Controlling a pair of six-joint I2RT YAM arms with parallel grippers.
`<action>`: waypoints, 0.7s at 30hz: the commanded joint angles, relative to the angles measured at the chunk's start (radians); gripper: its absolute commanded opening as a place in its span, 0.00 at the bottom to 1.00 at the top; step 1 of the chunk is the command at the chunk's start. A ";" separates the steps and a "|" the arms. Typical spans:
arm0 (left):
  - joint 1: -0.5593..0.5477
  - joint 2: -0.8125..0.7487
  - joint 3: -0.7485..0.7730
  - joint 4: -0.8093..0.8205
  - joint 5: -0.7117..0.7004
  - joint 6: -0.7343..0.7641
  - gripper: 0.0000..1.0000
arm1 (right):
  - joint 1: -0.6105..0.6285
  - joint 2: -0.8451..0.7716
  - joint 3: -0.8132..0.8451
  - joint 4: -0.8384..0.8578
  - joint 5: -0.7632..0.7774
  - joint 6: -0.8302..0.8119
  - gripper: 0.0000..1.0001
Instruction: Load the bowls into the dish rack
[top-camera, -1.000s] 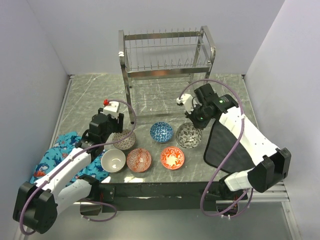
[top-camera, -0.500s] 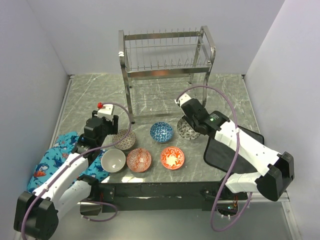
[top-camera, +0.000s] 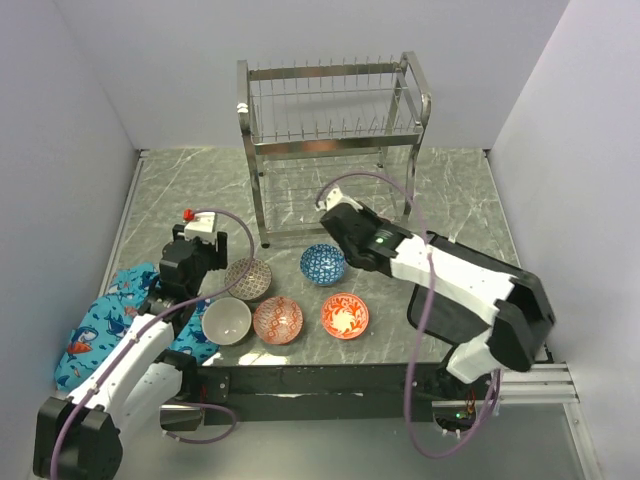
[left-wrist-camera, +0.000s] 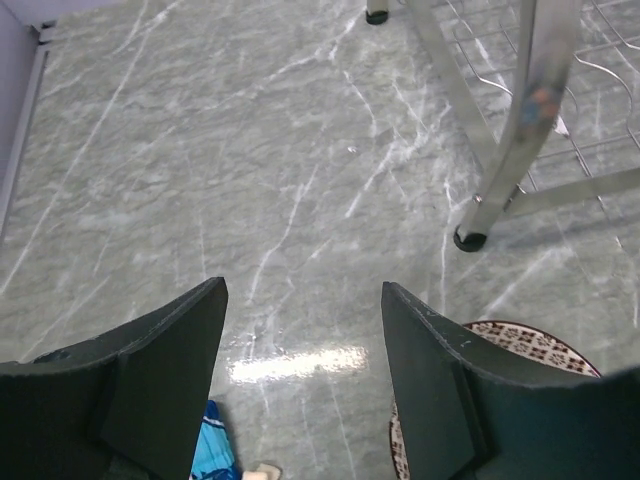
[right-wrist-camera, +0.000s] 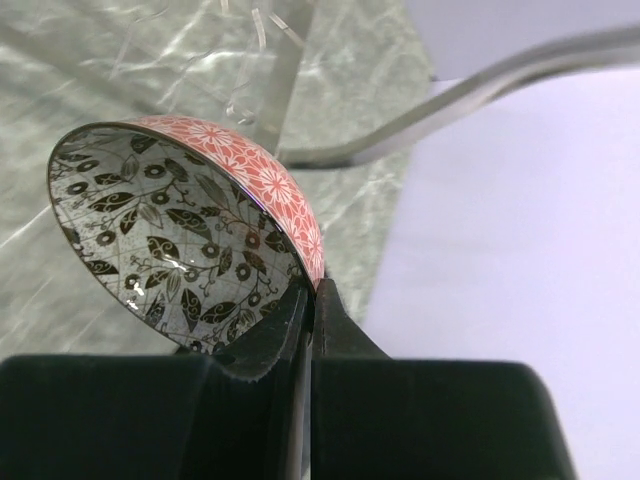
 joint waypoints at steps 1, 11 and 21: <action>0.018 -0.041 0.005 0.070 0.028 0.046 0.70 | 0.005 0.068 0.083 0.145 0.209 -0.079 0.00; 0.071 -0.102 -0.030 0.093 0.031 0.063 0.71 | 0.002 0.223 0.178 0.335 0.289 -0.194 0.00; 0.082 -0.121 -0.056 0.134 0.054 0.076 0.72 | -0.076 0.499 0.471 0.417 0.414 -0.313 0.00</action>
